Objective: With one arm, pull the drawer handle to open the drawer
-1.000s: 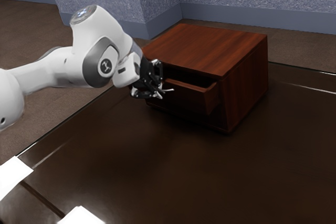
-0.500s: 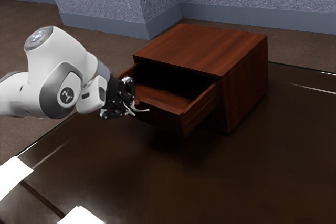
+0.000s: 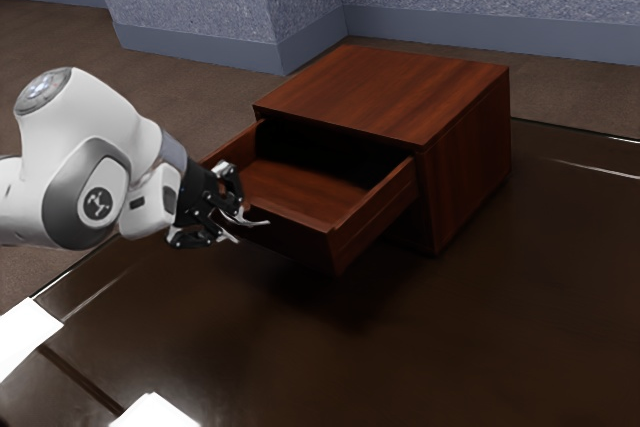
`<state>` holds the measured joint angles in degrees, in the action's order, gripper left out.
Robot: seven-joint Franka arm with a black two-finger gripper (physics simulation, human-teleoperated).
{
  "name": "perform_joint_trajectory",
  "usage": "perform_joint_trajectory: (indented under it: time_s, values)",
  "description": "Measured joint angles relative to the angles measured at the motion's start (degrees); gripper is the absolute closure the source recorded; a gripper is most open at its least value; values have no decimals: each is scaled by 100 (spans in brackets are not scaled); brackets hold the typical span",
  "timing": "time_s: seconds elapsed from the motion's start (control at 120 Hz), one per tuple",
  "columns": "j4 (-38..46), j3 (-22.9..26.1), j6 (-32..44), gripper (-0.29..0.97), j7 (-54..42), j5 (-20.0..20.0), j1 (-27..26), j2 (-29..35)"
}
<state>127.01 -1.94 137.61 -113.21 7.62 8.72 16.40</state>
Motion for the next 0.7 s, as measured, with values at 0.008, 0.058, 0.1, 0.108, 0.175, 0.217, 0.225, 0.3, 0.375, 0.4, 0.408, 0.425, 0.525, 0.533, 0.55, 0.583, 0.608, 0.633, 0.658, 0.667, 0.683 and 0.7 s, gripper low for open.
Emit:
perform_joint_trajectory:
  time_s: [0.008,0.058,0.1,0.108,0.175,0.217,0.225,0.3,0.375,0.4,0.408,0.425,0.525,0.533,0.55,0.583,0.608,0.633,0.658,0.667,0.683,0.7]
  values:
    - [1,-4,-4,62,-1,1,-2,8]
    - [5,-17,-60,62,4,1,-1,86]
    - [3,-22,-127,63,13,-3,-18,177]
    - [3,-22,-146,64,16,-5,-18,205]
    - [-12,-30,-316,61,37,-18,-34,459]
    - [-111,-33,-492,58,52,-21,-43,584]
    - [-151,-34,-536,57,57,-21,-45,599]
    - [-749,-101,-1113,46,127,-26,-46,615]
    - [-1896,-116,-1975,32,289,-71,-41,144]
    - [-2301,-111,-2289,29,372,-124,-38,-83]
    - [-2445,-108,-2400,28,404,-150,-39,-164]
    - [-2715,-105,-2615,25,469,-197,-39,-312]
    - [-4121,-73,-3837,16,916,-538,-20,-1245]
    - [-4203,-72,-3926,15,957,-565,-27,-1319]
    - [-4332,-74,-4093,14,1047,-615,-44,-1434]
    - [-4497,-84,-4388,12,1267,-697,-85,-1563]
    - [-4568,-80,-4580,11,1442,-746,-103,-1609]
    - [-4613,-73,-4750,10,1612,-784,-119,-1638]
    - [-4642,-69,-4899,8,1776,-814,-139,-1652]
    - [-4650,-69,-4945,8,1829,-824,-147,-1655]
    - [-4661,-69,-5031,8,1933,-841,-163,-1647]
    - [-4669,-68,-5111,7,2034,-857,-177,-1639]
